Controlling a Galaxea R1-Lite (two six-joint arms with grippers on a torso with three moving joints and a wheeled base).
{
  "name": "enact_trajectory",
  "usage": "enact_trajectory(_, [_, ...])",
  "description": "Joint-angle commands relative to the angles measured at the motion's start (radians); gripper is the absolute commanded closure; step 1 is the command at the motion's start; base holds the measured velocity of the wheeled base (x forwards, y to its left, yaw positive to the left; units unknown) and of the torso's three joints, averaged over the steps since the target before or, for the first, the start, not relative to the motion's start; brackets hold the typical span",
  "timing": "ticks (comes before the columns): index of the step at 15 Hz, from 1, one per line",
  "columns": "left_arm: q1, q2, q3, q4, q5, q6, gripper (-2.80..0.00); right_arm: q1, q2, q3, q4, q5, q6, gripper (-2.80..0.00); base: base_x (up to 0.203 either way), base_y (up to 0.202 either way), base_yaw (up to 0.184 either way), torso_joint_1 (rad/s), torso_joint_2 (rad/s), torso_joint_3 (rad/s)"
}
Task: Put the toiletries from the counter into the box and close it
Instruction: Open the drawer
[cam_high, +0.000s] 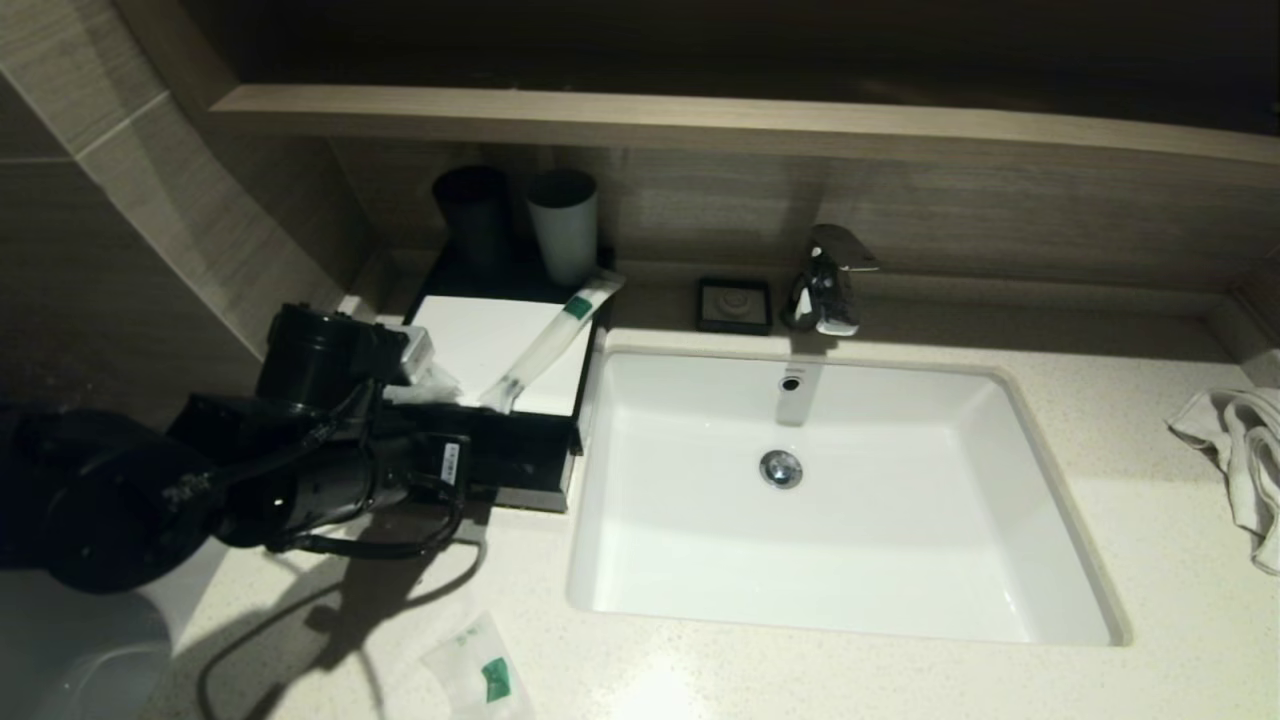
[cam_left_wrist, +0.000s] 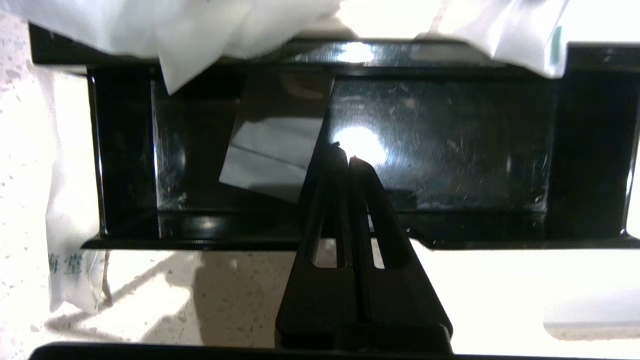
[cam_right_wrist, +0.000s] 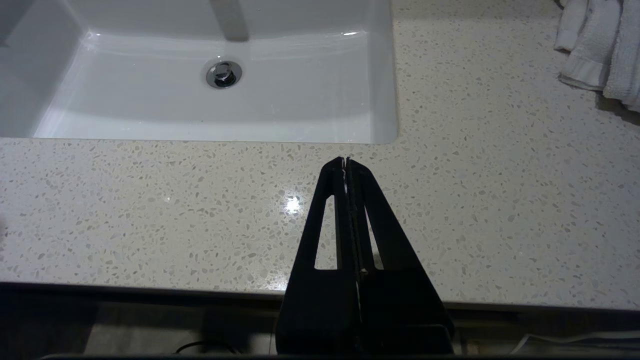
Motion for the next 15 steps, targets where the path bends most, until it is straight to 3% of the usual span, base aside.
enact_trajectory(1, [0.001,-0.013,0.015,0.021,0.001,-0.001,0.0,0.0,0.0,0.0,0.0,0.0,0.0,0.0,0.0,0.0,0.0,0.0,0.0,0.0])
enact_trajectory(15, [-0.018,-0.104,0.155,0.031,0.0,-0.003,0.0,0.0,0.0,0.0,0.0,0.0,0.0,0.0,0.0,0.0,0.0,0.0,0.0,0.0])
